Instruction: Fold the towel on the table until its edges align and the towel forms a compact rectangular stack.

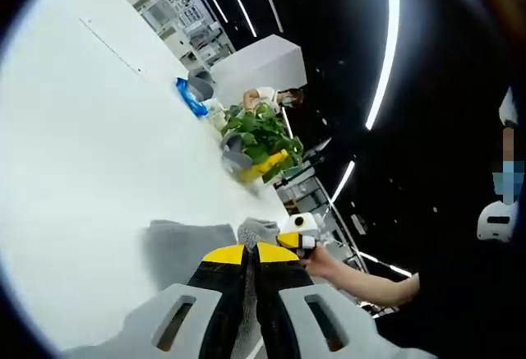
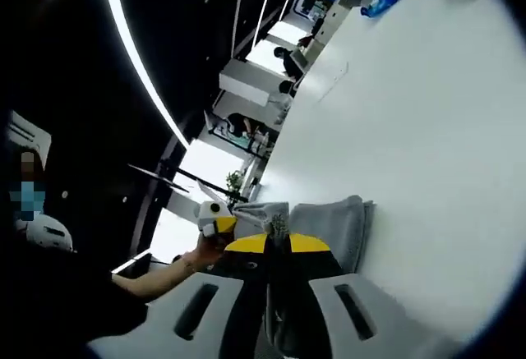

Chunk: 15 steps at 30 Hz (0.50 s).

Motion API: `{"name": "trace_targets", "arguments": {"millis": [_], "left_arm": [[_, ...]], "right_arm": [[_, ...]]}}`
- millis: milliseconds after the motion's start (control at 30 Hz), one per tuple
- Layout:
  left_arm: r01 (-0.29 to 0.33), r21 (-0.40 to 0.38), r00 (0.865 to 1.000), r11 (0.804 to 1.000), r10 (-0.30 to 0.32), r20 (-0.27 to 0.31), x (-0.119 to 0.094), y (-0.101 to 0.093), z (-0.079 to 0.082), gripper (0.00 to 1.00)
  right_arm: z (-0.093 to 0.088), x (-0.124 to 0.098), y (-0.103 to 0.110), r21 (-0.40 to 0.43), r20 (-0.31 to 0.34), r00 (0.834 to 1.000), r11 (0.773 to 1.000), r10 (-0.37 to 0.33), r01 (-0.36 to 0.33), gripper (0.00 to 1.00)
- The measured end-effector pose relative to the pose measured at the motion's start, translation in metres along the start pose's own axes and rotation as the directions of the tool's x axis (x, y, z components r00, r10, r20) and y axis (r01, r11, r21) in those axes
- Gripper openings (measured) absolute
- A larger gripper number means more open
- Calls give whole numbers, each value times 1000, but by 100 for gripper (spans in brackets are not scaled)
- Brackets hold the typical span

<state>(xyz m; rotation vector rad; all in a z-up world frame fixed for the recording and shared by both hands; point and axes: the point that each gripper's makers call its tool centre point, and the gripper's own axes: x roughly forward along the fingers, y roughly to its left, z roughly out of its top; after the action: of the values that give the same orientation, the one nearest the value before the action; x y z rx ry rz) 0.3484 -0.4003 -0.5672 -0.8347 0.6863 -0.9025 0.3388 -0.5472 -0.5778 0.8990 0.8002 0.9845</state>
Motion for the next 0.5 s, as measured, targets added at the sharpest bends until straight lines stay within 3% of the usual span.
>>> {"name": "trace_targets", "arguments": {"millis": [267, 500], "left_arm": [[-106, -37, 994, 994, 105, -30, 7, 32, -4, 3], [-158, -31, 987, 987, 157, -37, 14, 45, -8, 2]], "right_arm": [[-3, 11, -19, 29, 2, 999, 999, -47, 47, 4], [-6, 8, -34, 54, 8, 995, 993, -104, 104, 4]]}}
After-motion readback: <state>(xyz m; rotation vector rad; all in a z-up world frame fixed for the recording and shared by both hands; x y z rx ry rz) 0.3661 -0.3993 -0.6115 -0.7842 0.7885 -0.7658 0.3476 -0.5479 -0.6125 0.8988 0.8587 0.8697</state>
